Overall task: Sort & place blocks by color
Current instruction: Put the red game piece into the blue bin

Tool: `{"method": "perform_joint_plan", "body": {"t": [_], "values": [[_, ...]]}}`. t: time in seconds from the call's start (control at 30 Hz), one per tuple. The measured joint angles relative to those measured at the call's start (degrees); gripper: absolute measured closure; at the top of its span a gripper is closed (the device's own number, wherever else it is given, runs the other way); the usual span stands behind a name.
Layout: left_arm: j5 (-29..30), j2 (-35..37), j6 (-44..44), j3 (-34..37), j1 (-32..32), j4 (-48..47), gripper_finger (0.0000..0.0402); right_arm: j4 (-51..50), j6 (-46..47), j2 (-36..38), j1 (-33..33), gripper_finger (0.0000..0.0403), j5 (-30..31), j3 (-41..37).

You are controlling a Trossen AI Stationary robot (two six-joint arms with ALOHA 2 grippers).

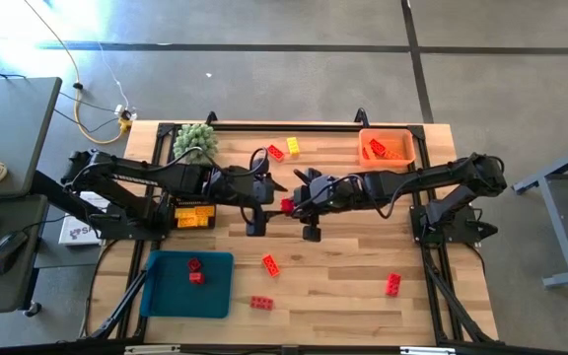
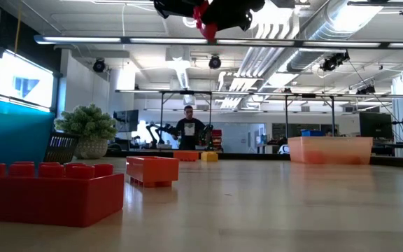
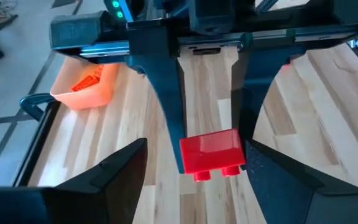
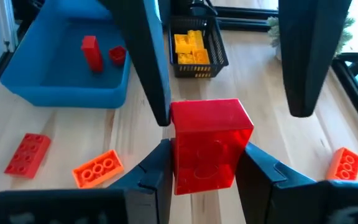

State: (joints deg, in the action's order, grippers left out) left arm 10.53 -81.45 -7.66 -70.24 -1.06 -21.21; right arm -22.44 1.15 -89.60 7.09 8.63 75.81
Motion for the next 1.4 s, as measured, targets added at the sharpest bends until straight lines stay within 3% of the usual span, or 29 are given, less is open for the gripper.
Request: {"method": "perform_joint_plan", "body": {"t": [0.57,0.7,1.03,1.4], "values": [[-0.5,0.0,1.0,0.0,-0.1,-0.3,0.0159,3.3,-1.2,-0.1,0.0,0.0292,0.6,0.0],[-0.6,0.0,1.0,0.0,-0.1,-0.3,0.0184,3.4,-1.0,-0.1,0.0,0.0292,0.7,0.0],[-0.6,0.0,0.3,0.0,-0.1,-0.4,0.0287,3.0,-0.2,-0.1,0.0,0.0292,2.4,0.0],[0.9,0.0,-0.3,0.0,0.0,-3.3,0.0288,2.2,2.8,-0.1,0.0,0.0229,3.7,0.0]]}}
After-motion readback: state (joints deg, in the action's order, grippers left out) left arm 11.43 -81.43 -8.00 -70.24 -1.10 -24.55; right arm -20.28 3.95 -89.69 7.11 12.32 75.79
